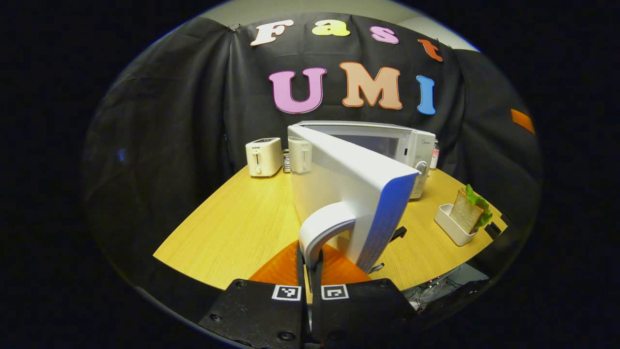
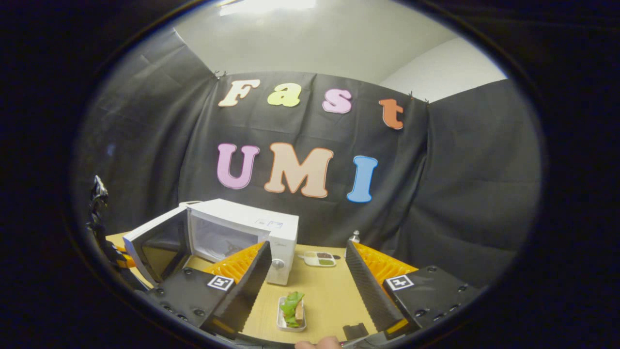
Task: Open the microwave oven with the left hand, put the food in, and close the microwave oven.
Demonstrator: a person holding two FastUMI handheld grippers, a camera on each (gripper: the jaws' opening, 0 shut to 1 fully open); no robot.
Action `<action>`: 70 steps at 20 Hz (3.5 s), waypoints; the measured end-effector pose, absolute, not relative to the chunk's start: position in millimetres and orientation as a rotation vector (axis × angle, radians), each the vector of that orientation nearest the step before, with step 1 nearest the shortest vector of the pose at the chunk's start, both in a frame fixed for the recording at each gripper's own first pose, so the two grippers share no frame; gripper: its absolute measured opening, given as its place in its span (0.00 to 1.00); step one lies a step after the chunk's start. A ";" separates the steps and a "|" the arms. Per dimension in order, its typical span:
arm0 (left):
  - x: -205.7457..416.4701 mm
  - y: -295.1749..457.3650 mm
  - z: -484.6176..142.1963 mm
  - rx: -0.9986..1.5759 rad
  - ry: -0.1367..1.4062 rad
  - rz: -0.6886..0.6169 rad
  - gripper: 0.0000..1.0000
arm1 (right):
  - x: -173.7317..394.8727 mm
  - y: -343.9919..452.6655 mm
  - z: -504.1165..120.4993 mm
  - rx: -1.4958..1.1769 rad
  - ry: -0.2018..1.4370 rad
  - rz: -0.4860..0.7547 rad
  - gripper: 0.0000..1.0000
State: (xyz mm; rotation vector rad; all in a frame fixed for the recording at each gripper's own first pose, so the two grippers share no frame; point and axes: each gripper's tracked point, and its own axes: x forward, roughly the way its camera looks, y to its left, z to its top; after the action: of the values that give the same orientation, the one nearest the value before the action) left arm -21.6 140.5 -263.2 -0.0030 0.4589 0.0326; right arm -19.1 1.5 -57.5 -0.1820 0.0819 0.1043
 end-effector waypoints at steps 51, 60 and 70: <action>-66.4 157.5 -132.3 -0.034 0.215 0.023 0.73 | 38.0 -10.3 -332.4 -0.256 0.751 0.102 0.34; -53.7 172.3 -93.8 0.074 0.100 0.097 0.88 | 61.6 12.1 -279.6 -0.159 0.670 0.122 0.29; -72.3 195.1 -96.0 0.113 0.130 0.173 0.87 | 85.1 88.4 -254.0 0.233 0.685 0.197 0.34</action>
State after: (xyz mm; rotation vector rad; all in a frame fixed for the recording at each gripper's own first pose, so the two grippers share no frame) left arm -72.3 195.1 -96.0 0.1126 0.1303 0.1729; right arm 85.1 88.4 -254.0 0.2328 0.6849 0.1972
